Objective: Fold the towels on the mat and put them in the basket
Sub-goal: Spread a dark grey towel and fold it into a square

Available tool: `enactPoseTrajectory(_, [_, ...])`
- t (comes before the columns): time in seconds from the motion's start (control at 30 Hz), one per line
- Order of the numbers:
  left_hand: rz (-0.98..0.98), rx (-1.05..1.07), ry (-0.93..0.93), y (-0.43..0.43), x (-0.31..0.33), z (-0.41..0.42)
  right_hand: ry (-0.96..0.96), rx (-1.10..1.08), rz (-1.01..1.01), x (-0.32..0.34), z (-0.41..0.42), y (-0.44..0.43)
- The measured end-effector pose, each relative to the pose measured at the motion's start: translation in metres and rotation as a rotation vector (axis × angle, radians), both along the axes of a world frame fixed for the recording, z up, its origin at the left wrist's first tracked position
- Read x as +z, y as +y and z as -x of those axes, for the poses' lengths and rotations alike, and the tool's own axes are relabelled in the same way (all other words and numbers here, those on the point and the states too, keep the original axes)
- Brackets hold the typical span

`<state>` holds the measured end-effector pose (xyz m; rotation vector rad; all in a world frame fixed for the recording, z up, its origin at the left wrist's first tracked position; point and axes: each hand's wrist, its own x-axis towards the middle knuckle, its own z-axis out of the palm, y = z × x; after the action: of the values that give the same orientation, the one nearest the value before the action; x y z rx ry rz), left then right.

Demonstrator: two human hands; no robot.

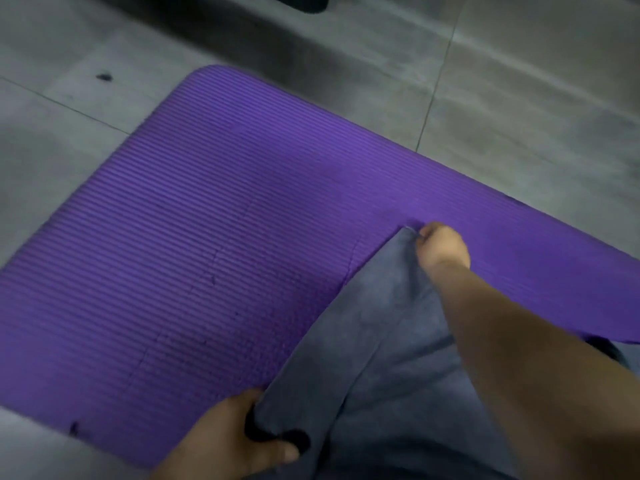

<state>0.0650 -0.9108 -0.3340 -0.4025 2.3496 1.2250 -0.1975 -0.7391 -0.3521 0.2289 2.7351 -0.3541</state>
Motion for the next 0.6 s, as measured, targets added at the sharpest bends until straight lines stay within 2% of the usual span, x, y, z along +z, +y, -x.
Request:
enactPoseTrajectory(0.13, [-0.034,0.329,0.104,-0.033,-0.014,-0.012,0.239,0.073,0.131,0.025,0.016,-0.044])
enactPoseTrajectory(0.2, [0.001,0.386,0.097,-0.053,-0.014,-0.007,0.34,0.096,0.271,0.037,0.026,-0.079])
enactPoseTrajectory(0.27, [0.065,0.388,0.068,-0.067,-0.013,0.004,0.344,0.185,0.386,0.044,0.031,-0.109])
enactPoseTrajectory(0.37, [0.222,0.42,0.021,-0.088,-0.025,0.015,0.215,0.33,0.503,0.042,0.021,-0.129])
enactPoseTrajectory(0.43, [0.339,0.386,-0.008,-0.1,-0.037,0.016,0.151,0.442,0.395,0.031,0.004,-0.118])
enactPoseTrajectory(0.5, [0.496,0.311,0.112,-0.104,-0.043,0.01,0.158,0.554,0.207,0.01,-0.024,-0.09])
enactPoseTrajectory(0.57, [0.644,0.243,0.284,-0.087,-0.039,0.005,0.299,0.578,0.092,-0.014,-0.065,-0.056])
enactPoseTrajectory(0.6, [0.657,0.188,0.348,-0.074,-0.038,0.003,0.371,0.574,0.056,-0.027,-0.081,-0.039])
